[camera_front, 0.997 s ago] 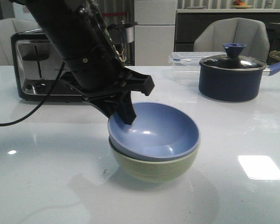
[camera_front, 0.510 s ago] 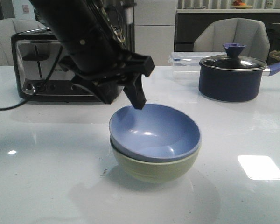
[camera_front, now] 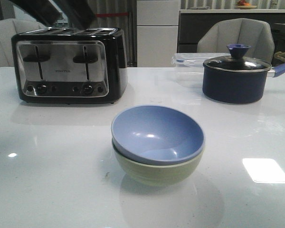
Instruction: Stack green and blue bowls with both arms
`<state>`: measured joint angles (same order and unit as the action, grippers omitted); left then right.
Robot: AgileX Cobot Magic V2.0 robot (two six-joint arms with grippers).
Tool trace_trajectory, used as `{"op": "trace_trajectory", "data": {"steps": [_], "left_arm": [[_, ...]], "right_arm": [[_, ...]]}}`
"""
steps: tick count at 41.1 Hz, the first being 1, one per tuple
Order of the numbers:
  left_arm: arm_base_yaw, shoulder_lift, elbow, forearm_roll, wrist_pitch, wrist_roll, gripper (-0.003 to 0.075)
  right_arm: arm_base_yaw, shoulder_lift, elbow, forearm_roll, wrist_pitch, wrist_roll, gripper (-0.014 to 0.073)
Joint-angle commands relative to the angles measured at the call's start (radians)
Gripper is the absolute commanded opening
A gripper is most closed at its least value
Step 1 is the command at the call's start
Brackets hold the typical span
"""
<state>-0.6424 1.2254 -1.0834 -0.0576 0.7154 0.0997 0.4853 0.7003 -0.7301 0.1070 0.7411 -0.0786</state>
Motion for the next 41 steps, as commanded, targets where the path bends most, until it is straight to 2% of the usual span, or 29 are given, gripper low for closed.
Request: {"op": "trace_trajectory", "data": {"steps": [1,21,27,38,41], "left_arm": [[-0.008,-0.150,0.032,0.028,-0.032,0.000,0.0488],[-0.008,-0.708,0.337,0.063,0.054,-0.010,0.0488],[-0.008,-0.769,0.388,0.063,0.058,-0.044,0.0488],[-0.008,-0.770,0.398,0.065,0.062,-0.046,0.0487],[-0.008,-0.770,0.398,0.065,0.062,-0.046,0.0461]], "right_arm": [[0.000,-0.002,-0.028,-0.001,-0.063,-0.010,0.0496],[0.000,-0.002,-0.028,-0.001,-0.052,-0.010,0.0496],[0.000,-0.002,-0.028,-0.001,-0.029,-0.010,0.0496],[0.000,-0.002,-0.028,-0.024,0.005,-0.010,0.0496],[0.000,-0.002,-0.028,-0.038,0.018,-0.010,0.0496]]}}
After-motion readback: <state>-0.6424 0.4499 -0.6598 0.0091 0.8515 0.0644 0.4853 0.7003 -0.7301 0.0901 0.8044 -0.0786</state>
